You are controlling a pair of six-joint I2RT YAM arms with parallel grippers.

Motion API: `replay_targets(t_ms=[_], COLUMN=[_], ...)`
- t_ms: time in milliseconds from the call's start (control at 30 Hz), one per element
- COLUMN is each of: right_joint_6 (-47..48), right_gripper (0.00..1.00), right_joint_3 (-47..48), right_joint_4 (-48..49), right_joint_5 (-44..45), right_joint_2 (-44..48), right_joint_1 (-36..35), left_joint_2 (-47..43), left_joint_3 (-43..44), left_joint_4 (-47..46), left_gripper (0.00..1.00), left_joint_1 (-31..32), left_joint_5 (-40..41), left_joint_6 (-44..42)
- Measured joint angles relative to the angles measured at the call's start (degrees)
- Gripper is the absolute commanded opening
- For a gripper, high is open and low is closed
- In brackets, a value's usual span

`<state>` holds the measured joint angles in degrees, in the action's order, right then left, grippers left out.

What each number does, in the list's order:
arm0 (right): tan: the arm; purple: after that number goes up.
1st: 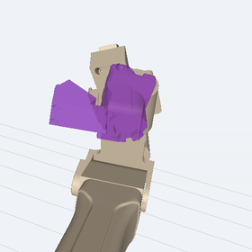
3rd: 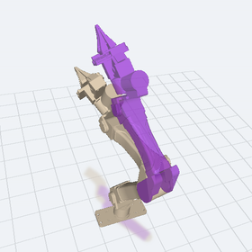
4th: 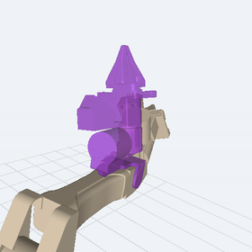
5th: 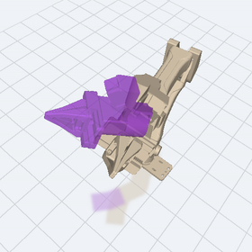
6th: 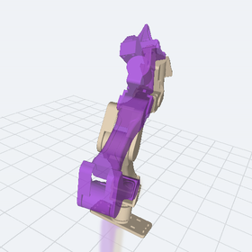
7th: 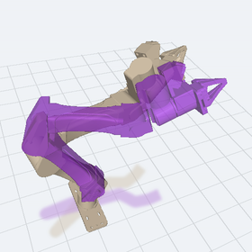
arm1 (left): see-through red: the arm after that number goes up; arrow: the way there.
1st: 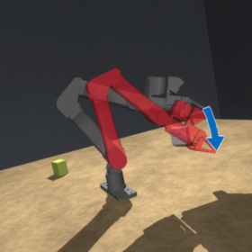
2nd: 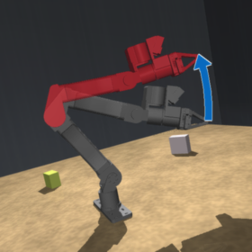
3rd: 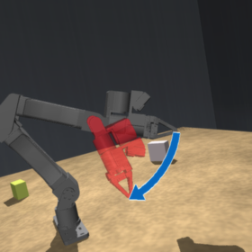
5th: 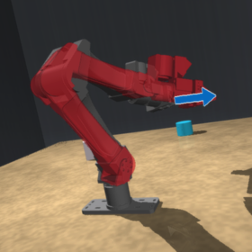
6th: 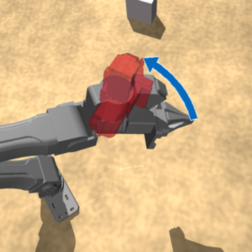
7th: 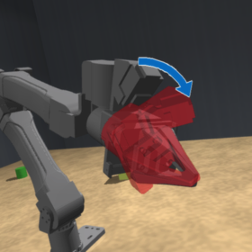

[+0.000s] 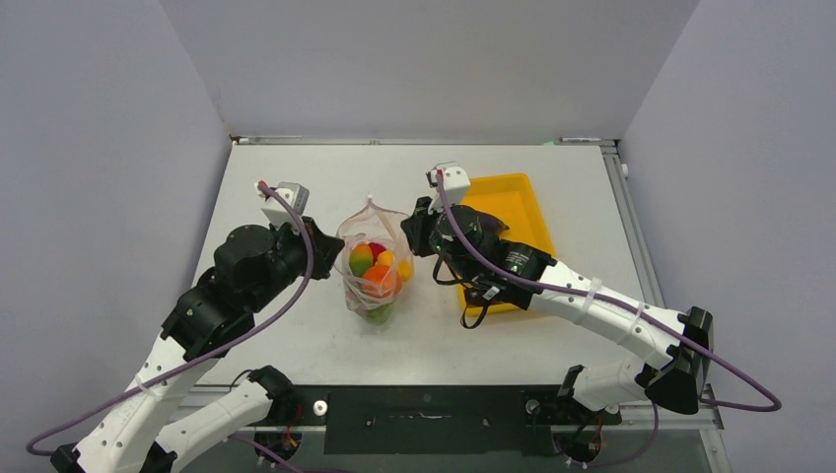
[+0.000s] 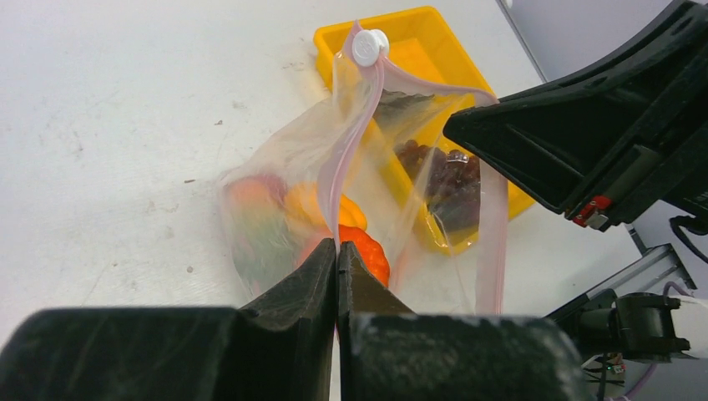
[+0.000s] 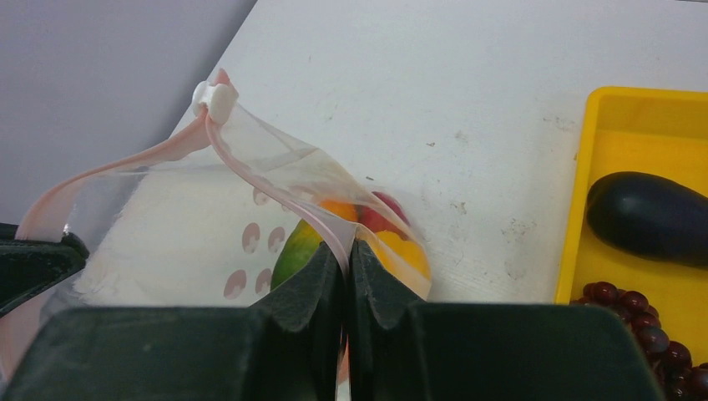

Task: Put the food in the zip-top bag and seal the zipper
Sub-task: Adjust the zipper food storage bag at the center of the board, then pick up the fake vegetable from the bin.

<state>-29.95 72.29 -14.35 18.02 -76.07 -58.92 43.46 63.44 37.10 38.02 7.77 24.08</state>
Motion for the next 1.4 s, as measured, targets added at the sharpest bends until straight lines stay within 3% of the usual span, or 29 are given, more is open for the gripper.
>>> replay_targets(t_ms=[467, 633, 967, 1400], right_joint_6=[-0.7, -0.7, 1.3, 4.7], right_gripper=[0.07, 0.19, 0.60, 0.79], right_joint_3=[-3.0, -3.0, -2.2, -2.1], right_joint_4=[1.0, 1.1, 0.2, -4.6], right_joint_5=[-1.6, -1.6, -0.6, 2.1], right_joint_2=[-1.8, -1.9, -1.9, 5.7], right_joint_1=[0.0, 0.0, 0.3, 8.5], left_joint_2=[0.9, 0.2, -0.7, -2.4], left_joint_3=[-6.3, -6.3, -6.3, -9.7], left_joint_4=[-0.5, -0.6, -2.5, -5.2], left_gripper=[0.00, 0.00, 0.00, 0.00], left_joint_1=[-0.3, -0.3, -0.3, -0.7], left_joint_5=[1.0, 0.6, -0.2, -2.3], left_joint_6=[-2.1, -3.0, -4.1, -5.1])
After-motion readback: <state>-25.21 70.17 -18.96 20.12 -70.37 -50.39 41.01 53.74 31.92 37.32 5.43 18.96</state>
